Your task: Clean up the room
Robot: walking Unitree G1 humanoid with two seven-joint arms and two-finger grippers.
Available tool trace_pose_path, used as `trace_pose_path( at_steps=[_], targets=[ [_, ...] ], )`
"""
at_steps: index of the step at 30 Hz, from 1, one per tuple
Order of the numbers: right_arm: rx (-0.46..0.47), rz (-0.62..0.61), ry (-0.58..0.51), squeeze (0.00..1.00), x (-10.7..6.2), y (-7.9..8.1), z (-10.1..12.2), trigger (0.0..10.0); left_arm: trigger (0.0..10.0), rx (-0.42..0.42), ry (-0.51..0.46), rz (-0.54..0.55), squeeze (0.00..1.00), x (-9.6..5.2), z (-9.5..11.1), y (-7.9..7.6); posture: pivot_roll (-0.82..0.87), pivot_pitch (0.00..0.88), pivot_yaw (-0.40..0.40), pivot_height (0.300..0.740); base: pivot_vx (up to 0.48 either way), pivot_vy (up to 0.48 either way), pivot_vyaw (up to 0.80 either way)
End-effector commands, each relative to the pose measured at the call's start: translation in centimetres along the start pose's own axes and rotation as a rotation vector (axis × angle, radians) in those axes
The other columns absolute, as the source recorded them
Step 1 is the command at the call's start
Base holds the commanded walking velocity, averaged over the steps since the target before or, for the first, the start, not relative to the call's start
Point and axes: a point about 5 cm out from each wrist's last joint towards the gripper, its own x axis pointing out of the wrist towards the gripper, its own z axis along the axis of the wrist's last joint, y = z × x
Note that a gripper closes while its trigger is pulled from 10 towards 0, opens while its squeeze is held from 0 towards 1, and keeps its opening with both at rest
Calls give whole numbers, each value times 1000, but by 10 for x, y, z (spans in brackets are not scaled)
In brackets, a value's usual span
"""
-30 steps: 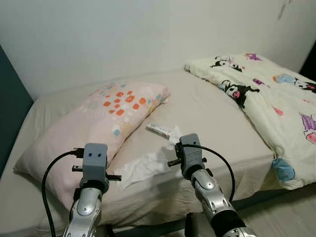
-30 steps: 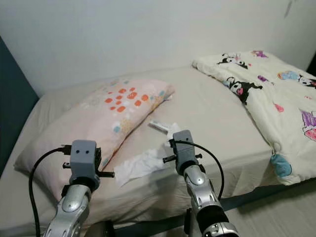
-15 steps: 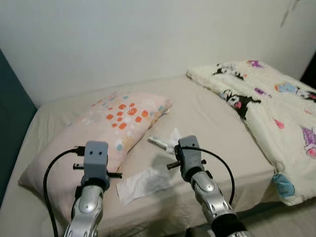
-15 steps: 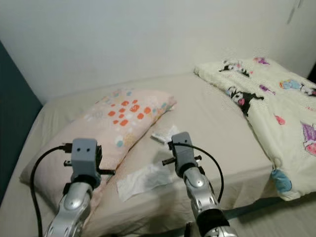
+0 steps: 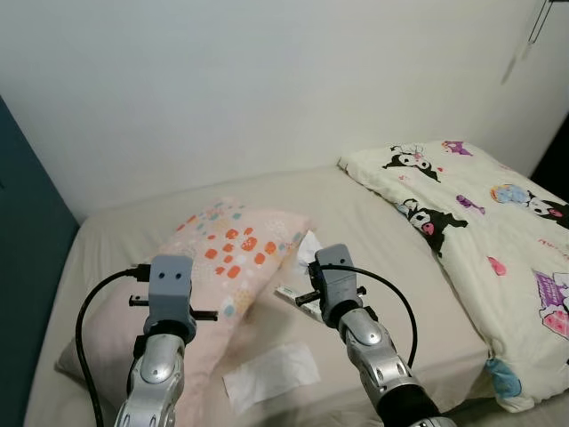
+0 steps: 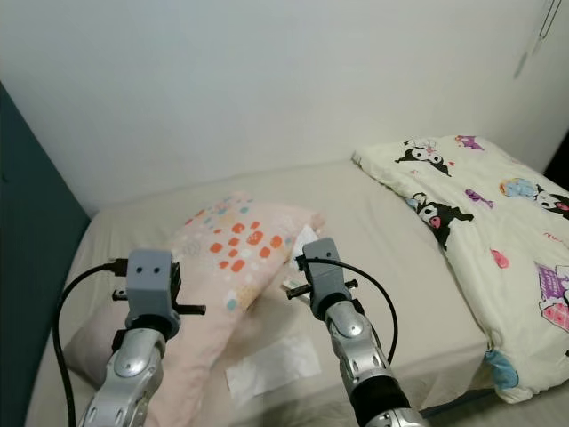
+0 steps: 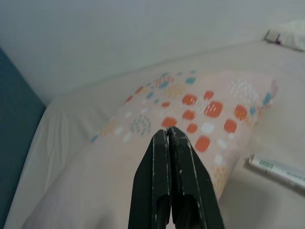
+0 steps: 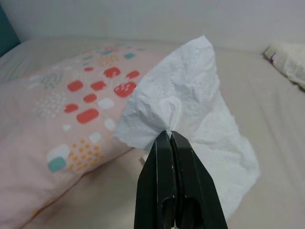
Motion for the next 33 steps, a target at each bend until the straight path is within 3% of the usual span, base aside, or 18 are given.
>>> trace_pose_path(
  at_steps=[1,13,22,25,33],
  targets=[
    [-6,12,17,0,-2,3,-3,10000,10000,13,17,12,0,-2,-6,5,8,12,-19,736,0,0,0],
    [-41,33,69,0,-7,8,-18,10000,10000,1,44,23,0,-9,-16,7,10,4,-29,740,0,0,0],
    [-151,63,141,0,-14,13,-38,10000,10000,0,85,0,0,-20,-36,6,15,0,-34,740,0,0,0],
    [-210,104,207,0,-23,17,-56,10000,10000,-25,111,-74,0,-33,-49,-2,19,0,-35,740,0,0,0],
    [-229,104,230,0,-26,17,-62,10000,10000,14,130,-119,0,-37,-56,-11,21,0,-30,740,0,0,0]
  ],
)
